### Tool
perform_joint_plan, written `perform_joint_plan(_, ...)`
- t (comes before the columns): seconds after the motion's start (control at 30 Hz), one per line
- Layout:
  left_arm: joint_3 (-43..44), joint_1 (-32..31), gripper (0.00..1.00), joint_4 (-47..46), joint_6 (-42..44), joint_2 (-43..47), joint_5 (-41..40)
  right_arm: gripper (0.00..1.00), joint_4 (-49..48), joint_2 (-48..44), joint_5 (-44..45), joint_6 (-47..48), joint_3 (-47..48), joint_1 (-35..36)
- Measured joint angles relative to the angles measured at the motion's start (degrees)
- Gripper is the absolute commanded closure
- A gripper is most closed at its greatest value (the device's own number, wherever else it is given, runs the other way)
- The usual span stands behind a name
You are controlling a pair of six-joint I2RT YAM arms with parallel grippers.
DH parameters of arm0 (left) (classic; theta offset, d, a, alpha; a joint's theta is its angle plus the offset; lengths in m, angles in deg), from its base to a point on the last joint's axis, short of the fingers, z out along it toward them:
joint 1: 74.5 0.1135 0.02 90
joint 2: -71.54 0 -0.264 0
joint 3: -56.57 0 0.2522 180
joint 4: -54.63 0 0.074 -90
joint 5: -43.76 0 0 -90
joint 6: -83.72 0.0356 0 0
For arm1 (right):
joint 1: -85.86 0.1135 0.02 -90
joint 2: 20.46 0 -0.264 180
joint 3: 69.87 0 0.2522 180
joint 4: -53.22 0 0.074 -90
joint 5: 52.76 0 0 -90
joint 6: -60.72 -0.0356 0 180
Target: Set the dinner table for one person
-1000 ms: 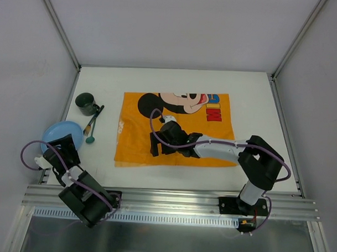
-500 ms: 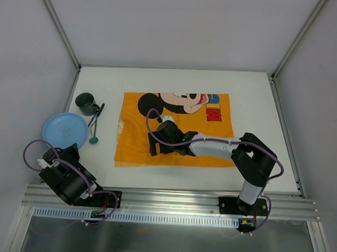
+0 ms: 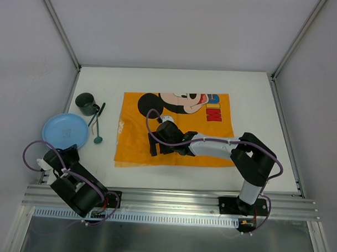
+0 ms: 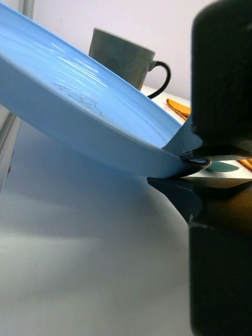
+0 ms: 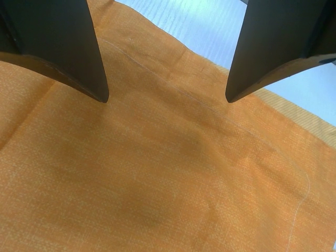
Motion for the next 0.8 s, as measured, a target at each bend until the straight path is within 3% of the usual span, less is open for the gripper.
perform_joint_plan(0.17,-0.76,-1.01,1.00,8.07,1.27,16.33,-3.02,0.01,-0.13,0.02,0.00,0.00,0.00,0.13)
perform_joint_plan(0.27,-0.74,-3.13,1.00,9.51,0.92,21.42,-4.22,0.01,-0.20,0.07,0.00,0.00,0.00,0.37)
perform_joint_plan(0.53,-0.39,-10.43,1.00,14.12,-0.63,20.20,-2.16,0.01,-0.42,0.28,0.11,-0.02,-0.02,1.25)
perform_joint_plan(0.8,13.88,-29.42,1.00,22.99,6.84,16.79,1.16,0.00,-1.20,-2.16,3.48,0.59,-1.81,1.22)
